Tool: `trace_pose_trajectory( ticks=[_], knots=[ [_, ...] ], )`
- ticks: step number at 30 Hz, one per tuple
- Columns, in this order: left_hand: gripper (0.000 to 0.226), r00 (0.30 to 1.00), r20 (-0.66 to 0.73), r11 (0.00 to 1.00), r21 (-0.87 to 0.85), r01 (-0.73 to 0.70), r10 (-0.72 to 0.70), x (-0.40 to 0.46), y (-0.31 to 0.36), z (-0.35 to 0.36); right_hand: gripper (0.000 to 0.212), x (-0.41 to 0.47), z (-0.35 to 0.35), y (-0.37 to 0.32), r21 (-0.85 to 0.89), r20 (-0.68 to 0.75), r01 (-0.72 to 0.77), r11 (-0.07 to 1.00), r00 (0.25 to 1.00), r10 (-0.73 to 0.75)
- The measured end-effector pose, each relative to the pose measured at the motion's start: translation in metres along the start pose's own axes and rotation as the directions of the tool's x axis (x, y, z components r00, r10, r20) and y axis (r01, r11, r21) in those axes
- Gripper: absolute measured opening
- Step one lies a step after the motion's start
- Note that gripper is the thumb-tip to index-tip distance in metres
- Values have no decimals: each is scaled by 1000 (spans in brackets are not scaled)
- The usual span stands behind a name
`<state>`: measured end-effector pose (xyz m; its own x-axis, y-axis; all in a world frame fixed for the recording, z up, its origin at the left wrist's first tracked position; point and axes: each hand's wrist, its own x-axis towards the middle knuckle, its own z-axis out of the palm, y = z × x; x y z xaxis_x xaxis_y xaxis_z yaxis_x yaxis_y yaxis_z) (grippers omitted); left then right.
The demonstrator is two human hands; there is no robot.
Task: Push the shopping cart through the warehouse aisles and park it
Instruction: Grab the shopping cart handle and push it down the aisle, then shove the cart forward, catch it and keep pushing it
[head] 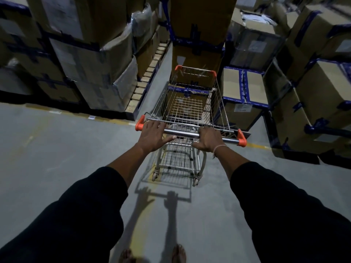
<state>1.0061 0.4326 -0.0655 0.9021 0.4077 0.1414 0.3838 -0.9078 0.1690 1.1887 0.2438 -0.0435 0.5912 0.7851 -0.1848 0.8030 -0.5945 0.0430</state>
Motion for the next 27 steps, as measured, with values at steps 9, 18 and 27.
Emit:
trace_pose_trajectory(
  ticks=[9, 18, 27],
  knots=[
    [92, 978, 53, 977, -53, 206, -203, -93, -38, -25, 104, -11, -18, -52, 206, -111, 170, 964, 982, -150],
    [92, 888, 15, 877, -149, 457, -460, -191, -99, -48, 103, 0, -42, -176, 237, -229, 486, 841, 869, -438],
    [96, 777, -32, 770, -167, 616, -629, -321, -210, -86, 108, 6, -33, -344, 178, -190, 638, 749, 769, -610]
  ],
)
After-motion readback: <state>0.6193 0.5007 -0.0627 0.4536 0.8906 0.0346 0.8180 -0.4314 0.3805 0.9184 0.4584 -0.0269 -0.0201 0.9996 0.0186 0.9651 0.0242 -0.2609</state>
